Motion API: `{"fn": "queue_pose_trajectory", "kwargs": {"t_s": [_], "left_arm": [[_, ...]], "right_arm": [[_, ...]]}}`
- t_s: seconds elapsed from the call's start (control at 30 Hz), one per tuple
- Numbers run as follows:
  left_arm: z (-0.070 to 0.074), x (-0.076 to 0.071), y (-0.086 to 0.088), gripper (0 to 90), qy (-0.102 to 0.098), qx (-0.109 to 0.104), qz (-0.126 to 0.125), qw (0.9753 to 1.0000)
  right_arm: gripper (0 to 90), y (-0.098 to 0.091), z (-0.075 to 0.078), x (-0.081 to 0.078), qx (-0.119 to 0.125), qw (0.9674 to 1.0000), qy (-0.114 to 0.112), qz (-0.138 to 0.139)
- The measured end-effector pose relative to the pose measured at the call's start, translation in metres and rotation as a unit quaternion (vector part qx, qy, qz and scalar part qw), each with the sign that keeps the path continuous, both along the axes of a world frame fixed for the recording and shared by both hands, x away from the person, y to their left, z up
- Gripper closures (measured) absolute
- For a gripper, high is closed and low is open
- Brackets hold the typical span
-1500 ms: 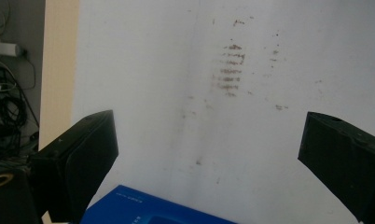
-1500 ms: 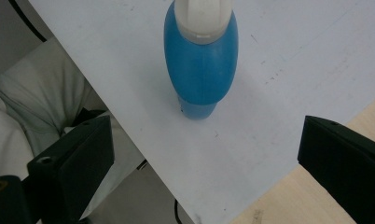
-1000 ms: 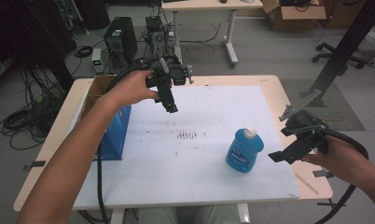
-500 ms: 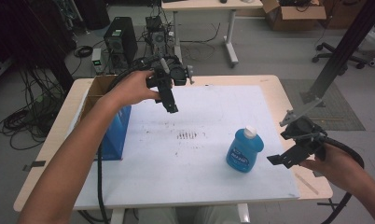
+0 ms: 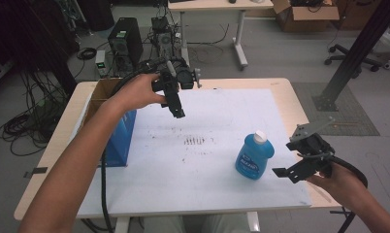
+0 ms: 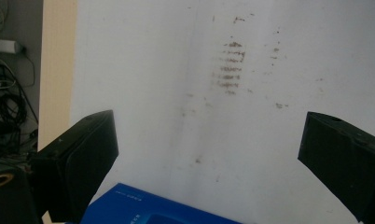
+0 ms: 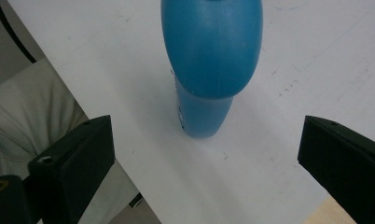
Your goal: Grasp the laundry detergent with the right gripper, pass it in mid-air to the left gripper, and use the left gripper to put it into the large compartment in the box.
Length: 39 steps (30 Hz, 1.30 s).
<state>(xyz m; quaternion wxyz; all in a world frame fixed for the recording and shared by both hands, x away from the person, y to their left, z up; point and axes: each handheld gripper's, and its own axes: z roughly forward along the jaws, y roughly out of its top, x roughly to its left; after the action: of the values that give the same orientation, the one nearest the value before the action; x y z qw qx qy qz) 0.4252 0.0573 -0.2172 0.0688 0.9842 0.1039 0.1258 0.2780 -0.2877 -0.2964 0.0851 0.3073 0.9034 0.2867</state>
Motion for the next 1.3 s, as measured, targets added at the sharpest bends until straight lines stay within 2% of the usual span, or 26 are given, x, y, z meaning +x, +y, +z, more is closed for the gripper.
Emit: {"fn": "queue_pose_trajectory", "kwargs": {"t_s": [0.3, 0.5, 0.77, 1.3], "left_arm": [[0.0, 0.0, 0.0, 5.1, 0.001, 0.001, 0.0, 1.0], [-0.002, 0.0, 0.001, 5.1, 0.002, 0.002, 0.0, 1.0], [-0.004, 0.001, 0.001, 5.2, 0.004, 0.002, 0.001, 1.0], [-0.005, 0.001, 0.0, 5.1, 0.004, 0.004, 0.002, 1.0]], "right_arm": [[3.2, -0.002, -0.016, -0.002, 0.016, 0.9998, -0.009, -0.003], [3.3, -0.005, -0.022, -0.002, 0.032, 0.9993, -0.019, -0.004], [3.2, -0.005, -0.028, -0.003, 0.041, 0.9986, -0.033, -0.002], [3.2, -0.011, -0.047, -0.006, 0.09, 0.9934, -0.07, -0.012]]}}
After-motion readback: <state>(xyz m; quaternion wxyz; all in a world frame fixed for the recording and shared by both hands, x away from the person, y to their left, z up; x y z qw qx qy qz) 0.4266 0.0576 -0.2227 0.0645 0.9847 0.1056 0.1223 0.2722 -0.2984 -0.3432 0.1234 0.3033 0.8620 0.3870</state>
